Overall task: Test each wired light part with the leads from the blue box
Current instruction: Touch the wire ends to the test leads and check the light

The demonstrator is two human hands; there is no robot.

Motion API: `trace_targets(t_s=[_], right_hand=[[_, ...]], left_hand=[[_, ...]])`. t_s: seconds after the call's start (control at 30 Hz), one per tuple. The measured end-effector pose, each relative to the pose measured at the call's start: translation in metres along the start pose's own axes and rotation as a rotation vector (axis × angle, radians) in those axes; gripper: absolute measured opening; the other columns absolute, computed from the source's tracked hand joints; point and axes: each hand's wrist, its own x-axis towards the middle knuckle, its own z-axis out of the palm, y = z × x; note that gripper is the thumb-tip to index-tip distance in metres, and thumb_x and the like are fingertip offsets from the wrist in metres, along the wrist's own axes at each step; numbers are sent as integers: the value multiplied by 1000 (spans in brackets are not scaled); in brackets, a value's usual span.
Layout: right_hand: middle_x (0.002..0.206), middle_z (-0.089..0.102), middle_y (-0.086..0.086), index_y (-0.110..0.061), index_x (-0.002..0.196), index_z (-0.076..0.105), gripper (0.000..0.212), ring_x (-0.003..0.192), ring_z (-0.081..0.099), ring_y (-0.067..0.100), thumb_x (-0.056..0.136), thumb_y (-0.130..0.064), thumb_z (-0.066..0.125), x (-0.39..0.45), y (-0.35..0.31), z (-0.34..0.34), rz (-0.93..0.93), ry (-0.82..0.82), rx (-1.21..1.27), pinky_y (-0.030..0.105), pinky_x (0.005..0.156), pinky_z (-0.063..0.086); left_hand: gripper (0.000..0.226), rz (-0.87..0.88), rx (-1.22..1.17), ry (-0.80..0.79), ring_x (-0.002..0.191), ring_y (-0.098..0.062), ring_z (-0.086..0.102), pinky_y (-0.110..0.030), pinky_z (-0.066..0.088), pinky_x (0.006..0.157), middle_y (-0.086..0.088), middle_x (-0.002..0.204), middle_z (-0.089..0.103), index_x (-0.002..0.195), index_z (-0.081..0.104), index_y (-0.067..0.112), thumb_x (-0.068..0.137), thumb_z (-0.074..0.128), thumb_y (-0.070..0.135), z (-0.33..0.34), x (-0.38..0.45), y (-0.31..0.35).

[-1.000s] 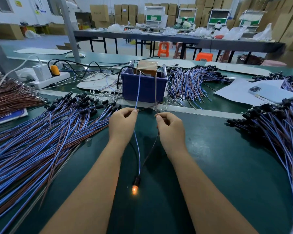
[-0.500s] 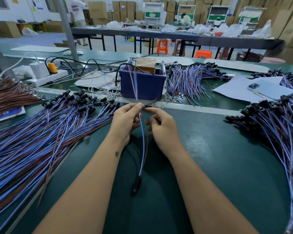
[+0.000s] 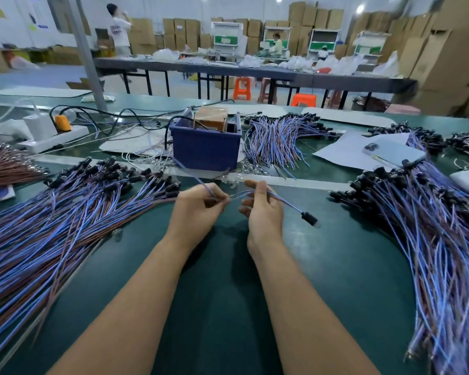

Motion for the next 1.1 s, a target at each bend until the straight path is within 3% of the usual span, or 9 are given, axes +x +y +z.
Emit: trace_targets(t_s=[0.1, 0.17, 0.37, 0.57, 0.63, 0.7, 0.8, 0.97, 1.1], right_hand=[[75, 56, 1, -19, 74, 58, 38, 63, 50, 8, 105, -24, 37, 1, -7, -20, -28, 71, -110, 20, 65, 45], [66, 55, 3, -16, 72, 53, 38, 57, 49, 11, 105, -21, 35, 5, -21, -45, -47, 55, -165, 19, 57, 42], [74, 54, 2, -18, 78, 52, 29, 72, 51, 25, 102, -27, 38, 31, -87, -147, -155, 83, -802, 34, 63, 35], [88, 62, 5, -21, 82, 53, 27, 71, 50, 21, 101, -33, 39, 43, -154, -216, -312, 106, -1411, 35, 64, 33], [106, 65, 6, -20, 109, 59, 21, 87, 56, 27, 99, -32, 45, 45, -161, -228, -265, 136, -1521, 35, 69, 38], [125, 58, 12, -17, 135, 48, 40, 111, 55, 33, 97, -30, 50, 44, -161, -237, -183, 133, -1615, 40, 81, 44], [136, 44, 21, -13, 141, 39, 49, 124, 41, 38, 95, -27, 51, 40, -153, -234, -148, 184, -1669, 43, 92, 42], [129, 48, 17, -13, 134, 45, 43, 118, 42, 34, 94, -24, 50, 25, -126, -181, -288, 95, -1597, 42, 92, 40], [128, 49, 14, -15, 131, 49, 40, 121, 41, 31, 93, -26, 51, 14, -84, -116, -335, -83, -1496, 39, 97, 37]], left_hand=[[8, 267, 317, -255, 68, -21, 59, -37, 50, 61, -1, 76, 64, 76, 70, 12, 78, 74, 5, 13, -13, 20], [3, 390, 463, -350, 72, -25, 62, -39, 50, 59, 0, 82, 64, 81, 71, 17, 81, 71, 15, 27, -24, 40], [12, 590, 202, -410, 71, -22, 67, -35, 54, 56, 1, 80, 70, 86, 76, 17, 80, 71, 8, 90, -57, 123], [36, 459, -53, -488, 99, -22, 62, -29, 49, 82, -3, 110, 71, 116, 71, 13, 84, 62, -2, 157, -69, 184], [45, 405, 9, -594, 114, -23, 56, -32, 46, 93, -4, 122, 66, 128, 63, 15, 86, 59, -1, 170, -73, 187], [44, 394, 48, -652, 117, -23, 53, -31, 43, 96, -5, 124, 65, 129, 62, 14, 86, 60, 2, 175, -75, 183], [29, 355, 32, -666, 109, -25, 56, -27, 40, 93, -9, 113, 68, 115, 70, 9, 87, 62, 5, 169, -73, 170], [23, 147, 55, -498, 104, -17, 59, -20, 40, 91, 2, 103, 72, 100, 75, 17, 86, 59, 7, 138, -56, 129], [28, -57, 148, -263, 98, -16, 64, -36, 48, 93, 6, 102, 72, 107, 71, 22, 86, 56, 12, 91, -41, 88]])
